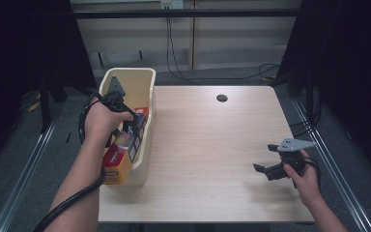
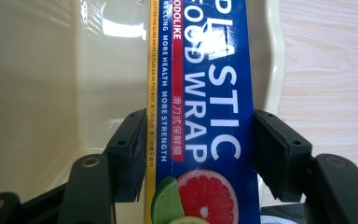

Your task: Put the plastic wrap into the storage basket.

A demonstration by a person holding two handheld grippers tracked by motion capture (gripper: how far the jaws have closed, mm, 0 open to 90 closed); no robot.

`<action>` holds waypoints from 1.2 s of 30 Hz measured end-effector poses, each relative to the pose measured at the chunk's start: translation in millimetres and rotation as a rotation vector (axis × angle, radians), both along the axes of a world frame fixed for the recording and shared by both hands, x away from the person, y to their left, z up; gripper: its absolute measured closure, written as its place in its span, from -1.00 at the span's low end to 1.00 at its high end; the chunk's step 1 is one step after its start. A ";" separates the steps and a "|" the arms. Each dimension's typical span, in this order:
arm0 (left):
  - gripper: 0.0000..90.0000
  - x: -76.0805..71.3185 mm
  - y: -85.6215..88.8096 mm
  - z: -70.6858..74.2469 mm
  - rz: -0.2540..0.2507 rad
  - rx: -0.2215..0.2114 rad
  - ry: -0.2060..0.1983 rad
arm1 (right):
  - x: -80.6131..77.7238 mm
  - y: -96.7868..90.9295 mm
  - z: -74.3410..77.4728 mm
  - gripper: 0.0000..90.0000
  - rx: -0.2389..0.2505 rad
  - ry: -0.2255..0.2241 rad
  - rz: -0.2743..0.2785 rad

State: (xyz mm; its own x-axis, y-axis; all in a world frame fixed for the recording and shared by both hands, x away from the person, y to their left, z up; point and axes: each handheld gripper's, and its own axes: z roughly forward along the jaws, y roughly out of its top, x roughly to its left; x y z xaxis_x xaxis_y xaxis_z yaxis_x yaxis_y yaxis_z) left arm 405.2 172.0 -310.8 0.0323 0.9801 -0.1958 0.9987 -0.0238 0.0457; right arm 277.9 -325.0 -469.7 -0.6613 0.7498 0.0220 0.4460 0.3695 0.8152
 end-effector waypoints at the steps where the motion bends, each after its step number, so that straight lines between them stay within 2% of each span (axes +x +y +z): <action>1: -0.10 -0.1 -0.3 -0.6 0.003 0.003 -0.003 | 0.2 0.0 -0.2 -0.97 -0.001 -0.002 0.000; 4: -0.10 0.0 -0.2 -2.2 0.007 0.005 -0.009 | 0.0 0.2 -0.1 -0.97 0.001 0.001 0.002; 9: -0.10 0.2 0.4 -3.6 -0.001 -0.010 0.005 | 0.0 0.0 -0.1 -0.97 -0.003 -0.001 -0.006; 10: -0.10 -0.3 -0.7 -4.8 0.007 0.002 -0.009 | 0.1 0.1 -0.3 -0.97 -0.003 -0.002 -0.001; 17: -0.10 0.2 0.9 -6.6 -0.006 -0.006 0.004 | 0.4 0.2 -0.4 -0.97 0.001 -0.001 0.004; 18: -0.10 -0.2 0.4 -7.8 -0.002 0.000 -0.006 | 0.4 0.4 -0.5 -0.97 -0.001 -0.002 0.002; 22: -0.10 0.5 2.8 -9.2 0.003 -0.019 0.006 | 0.5 0.5 -0.7 -0.97 -0.003 -0.004 0.002; 26: -0.11 -0.1 3.1 -11.4 0.003 0.001 -0.006 | 0.5 0.6 -0.7 -0.97 -0.002 -0.001 0.001; 32: -0.11 -0.5 4.5 -13.7 0.005 -0.018 0.001 | 0.4 0.7 -0.9 -0.97 0.000 0.002 0.004; 35: -0.11 -0.7 4.6 -15.7 -0.001 0.001 -0.003 | 0.3 0.7 -0.8 -0.97 -0.001 0.002 0.006; 36: -0.11 -0.6 4.0 -15.3 0.006 -0.011 0.006 | 0.2 0.6 -0.8 -0.97 -0.001 0.002 0.005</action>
